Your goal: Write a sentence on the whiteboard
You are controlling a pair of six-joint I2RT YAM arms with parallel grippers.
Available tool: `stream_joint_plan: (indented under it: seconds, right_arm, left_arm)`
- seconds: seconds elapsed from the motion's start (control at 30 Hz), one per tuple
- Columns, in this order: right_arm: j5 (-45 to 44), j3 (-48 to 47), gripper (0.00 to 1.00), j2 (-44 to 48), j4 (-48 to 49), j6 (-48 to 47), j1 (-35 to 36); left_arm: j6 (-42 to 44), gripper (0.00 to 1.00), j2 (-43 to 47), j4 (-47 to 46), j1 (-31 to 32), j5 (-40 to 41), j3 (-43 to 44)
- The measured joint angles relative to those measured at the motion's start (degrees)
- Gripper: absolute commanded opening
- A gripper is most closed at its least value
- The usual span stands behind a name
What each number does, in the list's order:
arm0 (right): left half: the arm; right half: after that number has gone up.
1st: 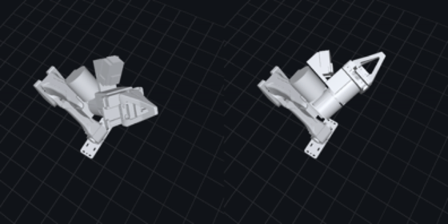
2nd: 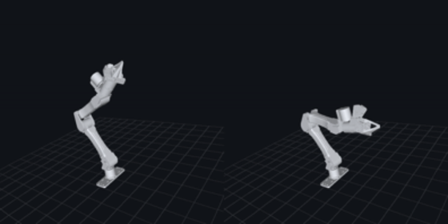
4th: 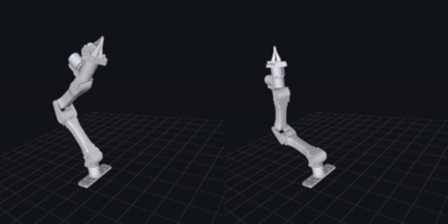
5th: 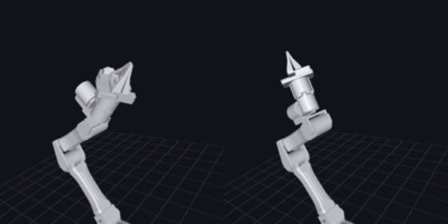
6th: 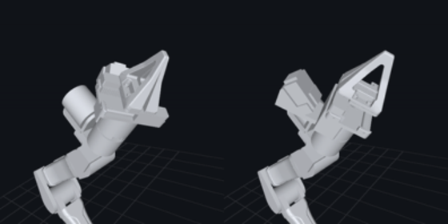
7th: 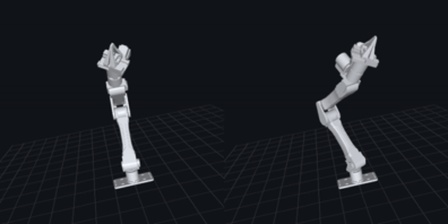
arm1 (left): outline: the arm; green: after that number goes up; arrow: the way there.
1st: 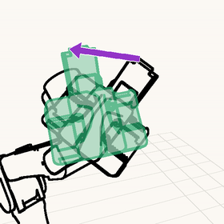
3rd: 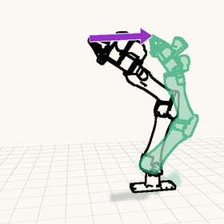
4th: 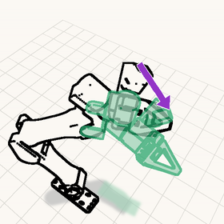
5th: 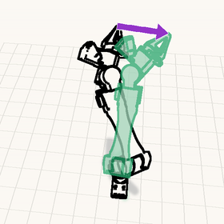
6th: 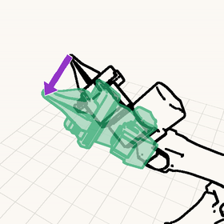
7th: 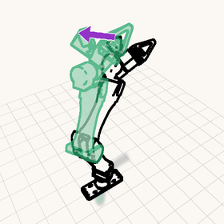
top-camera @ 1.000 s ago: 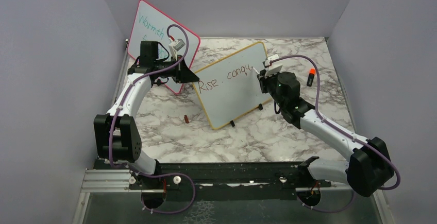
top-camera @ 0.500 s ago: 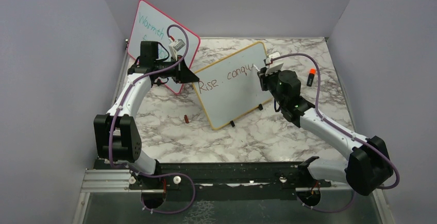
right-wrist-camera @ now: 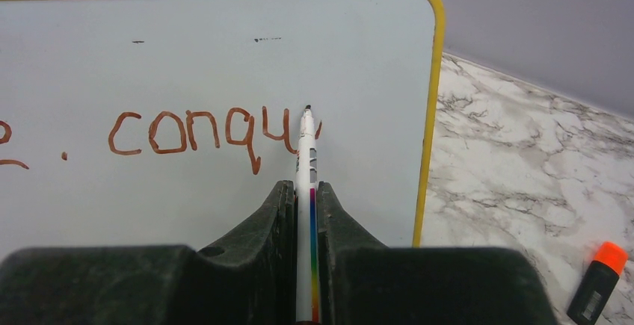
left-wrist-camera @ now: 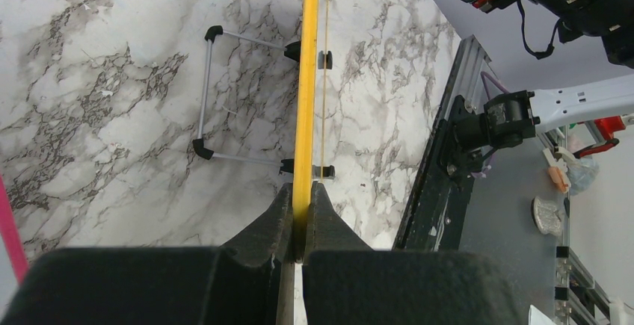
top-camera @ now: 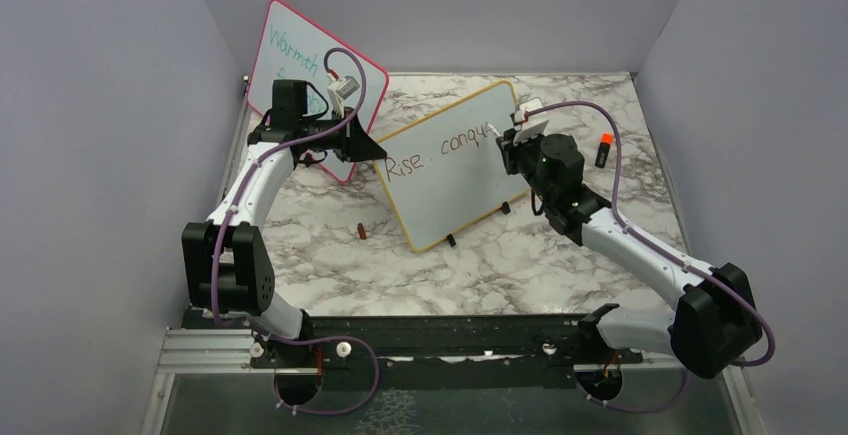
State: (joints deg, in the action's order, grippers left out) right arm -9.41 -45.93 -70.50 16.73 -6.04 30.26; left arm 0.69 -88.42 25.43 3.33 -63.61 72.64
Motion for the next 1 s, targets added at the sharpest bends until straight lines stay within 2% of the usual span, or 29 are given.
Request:
stream_joint_plan:
  seconds: [1.0]
  right_arm:
    - [0.1,0.0,0.01,1.2,-4.4,3.1,0.0]
  left_arm:
    - [0.0,0.00,0.0,0.1,0.0,0.0,0.1]
